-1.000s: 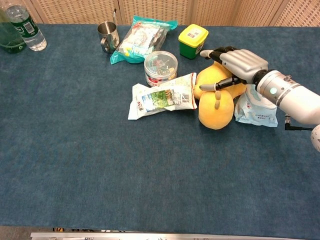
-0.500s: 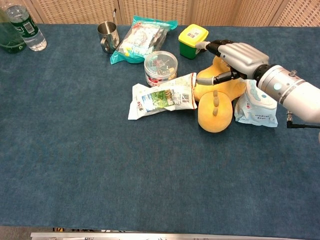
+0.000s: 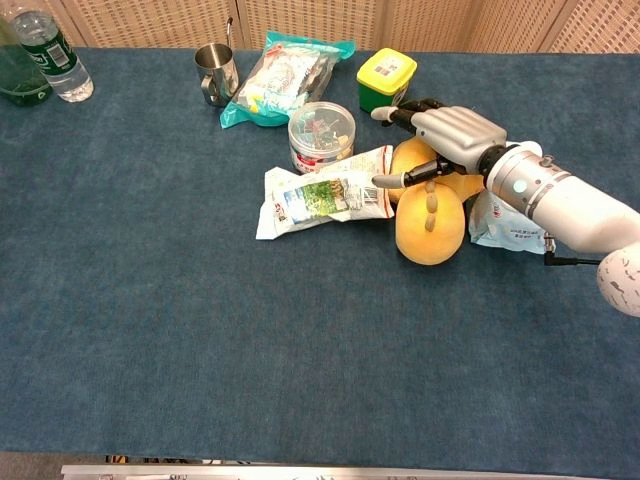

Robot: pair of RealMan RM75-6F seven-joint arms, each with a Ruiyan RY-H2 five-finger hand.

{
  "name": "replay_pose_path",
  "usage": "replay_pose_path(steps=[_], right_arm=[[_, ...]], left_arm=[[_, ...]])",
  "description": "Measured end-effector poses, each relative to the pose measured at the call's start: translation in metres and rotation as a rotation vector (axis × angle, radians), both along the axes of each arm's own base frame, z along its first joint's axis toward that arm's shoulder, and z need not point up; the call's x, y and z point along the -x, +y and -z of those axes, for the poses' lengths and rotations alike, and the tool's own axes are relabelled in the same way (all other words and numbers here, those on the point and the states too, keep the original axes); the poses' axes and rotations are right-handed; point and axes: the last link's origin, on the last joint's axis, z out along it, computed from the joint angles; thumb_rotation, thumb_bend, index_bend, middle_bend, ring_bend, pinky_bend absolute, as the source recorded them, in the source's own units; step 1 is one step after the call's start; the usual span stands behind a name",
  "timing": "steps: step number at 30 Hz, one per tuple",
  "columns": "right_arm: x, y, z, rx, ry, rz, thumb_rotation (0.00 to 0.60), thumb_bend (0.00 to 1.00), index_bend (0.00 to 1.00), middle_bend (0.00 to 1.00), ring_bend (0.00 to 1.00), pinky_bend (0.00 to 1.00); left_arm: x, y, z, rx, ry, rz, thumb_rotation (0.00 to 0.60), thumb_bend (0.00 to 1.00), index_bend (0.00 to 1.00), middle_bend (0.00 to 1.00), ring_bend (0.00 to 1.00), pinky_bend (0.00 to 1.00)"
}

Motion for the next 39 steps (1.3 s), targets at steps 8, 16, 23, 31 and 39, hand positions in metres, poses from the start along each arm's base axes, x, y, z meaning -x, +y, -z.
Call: replay_pose_path(steps=[8, 16, 23, 31, 39], right_arm=[[0.01, -0.005, -0.001, 0.019, 0.029, 0.02, 0.156, 0.0, 0.07, 0.15, 0.0, 0.0], [0.02, -0.011, -0.006, 0.044, 0.04, 0.044, 0.157, 0.0, 0.07, 0.15, 0.0, 0.0], [0.025, -0.016, -0.016, 0.07, 0.038, 0.056, 0.157, 0.0, 0.07, 0.15, 0.0, 0.0], [0.029, -0.021, -0.028, 0.1, 0.017, 0.07, 0.158, 0.0, 0.07, 0.15, 0.0, 0.0], [0.026, -0.02, -0.045, 0.122, -0.029, 0.067, 0.157, 0.0, 0.07, 0.15, 0.0, 0.0]], left_arm=[[0.001, 0.0, 0.001, 0.004, 0.0, 0.0, 0.6, 0.12, 0.13, 0.08, 0.09, 0.04], [-0.001, 0.0, 0.001, 0.006, -0.01, 0.005, 0.6, 0.12, 0.13, 0.08, 0.09, 0.04], [-0.002, 0.001, 0.002, 0.01, -0.008, 0.007, 0.6, 0.12, 0.13, 0.08, 0.09, 0.04], [-0.002, 0.001, 0.002, 0.008, -0.01, 0.009, 0.6, 0.12, 0.13, 0.08, 0.09, 0.04], [-0.004, 0.002, 0.002, 0.01, -0.009, 0.012, 0.6, 0.12, 0.13, 0.08, 0.09, 0.04]])
